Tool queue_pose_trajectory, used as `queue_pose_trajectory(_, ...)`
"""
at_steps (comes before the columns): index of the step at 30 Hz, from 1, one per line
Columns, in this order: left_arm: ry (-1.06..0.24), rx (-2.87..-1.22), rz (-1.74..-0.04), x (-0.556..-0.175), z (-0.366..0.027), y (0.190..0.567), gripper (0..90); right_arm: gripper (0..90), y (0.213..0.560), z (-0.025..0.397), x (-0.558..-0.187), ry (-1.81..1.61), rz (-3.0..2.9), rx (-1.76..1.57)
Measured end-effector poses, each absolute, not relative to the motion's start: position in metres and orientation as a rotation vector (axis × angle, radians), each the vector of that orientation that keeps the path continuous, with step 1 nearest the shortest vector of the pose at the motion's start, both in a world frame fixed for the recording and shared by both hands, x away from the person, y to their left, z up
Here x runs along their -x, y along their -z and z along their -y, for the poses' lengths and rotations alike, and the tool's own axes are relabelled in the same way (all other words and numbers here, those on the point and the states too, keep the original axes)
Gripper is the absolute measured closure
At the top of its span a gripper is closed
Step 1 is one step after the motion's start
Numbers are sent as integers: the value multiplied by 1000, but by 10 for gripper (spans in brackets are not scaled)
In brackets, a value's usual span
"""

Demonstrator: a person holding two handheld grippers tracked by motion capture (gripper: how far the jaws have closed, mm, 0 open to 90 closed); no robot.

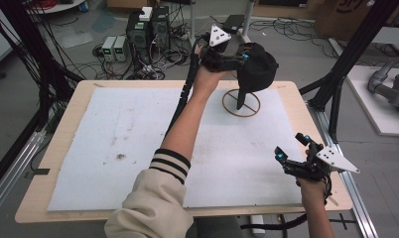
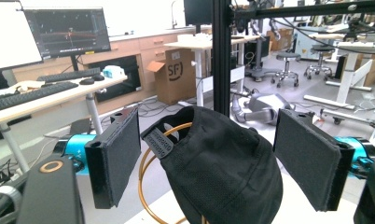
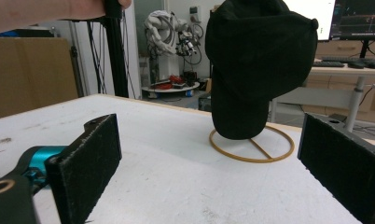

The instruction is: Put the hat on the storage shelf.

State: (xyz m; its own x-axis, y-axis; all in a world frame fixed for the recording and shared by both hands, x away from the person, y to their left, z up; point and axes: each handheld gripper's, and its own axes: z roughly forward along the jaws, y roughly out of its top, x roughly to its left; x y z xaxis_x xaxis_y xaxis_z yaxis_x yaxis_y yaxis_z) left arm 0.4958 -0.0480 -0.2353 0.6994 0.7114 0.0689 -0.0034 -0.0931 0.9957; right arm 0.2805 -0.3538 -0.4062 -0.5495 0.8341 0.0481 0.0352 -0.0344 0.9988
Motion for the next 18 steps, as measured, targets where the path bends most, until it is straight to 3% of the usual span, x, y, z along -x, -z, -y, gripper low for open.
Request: queue_pose_trajectory(18,-703,-1515,-592,-460,-21,229,185,55,405,342,-280,-1670,-1636,-904)
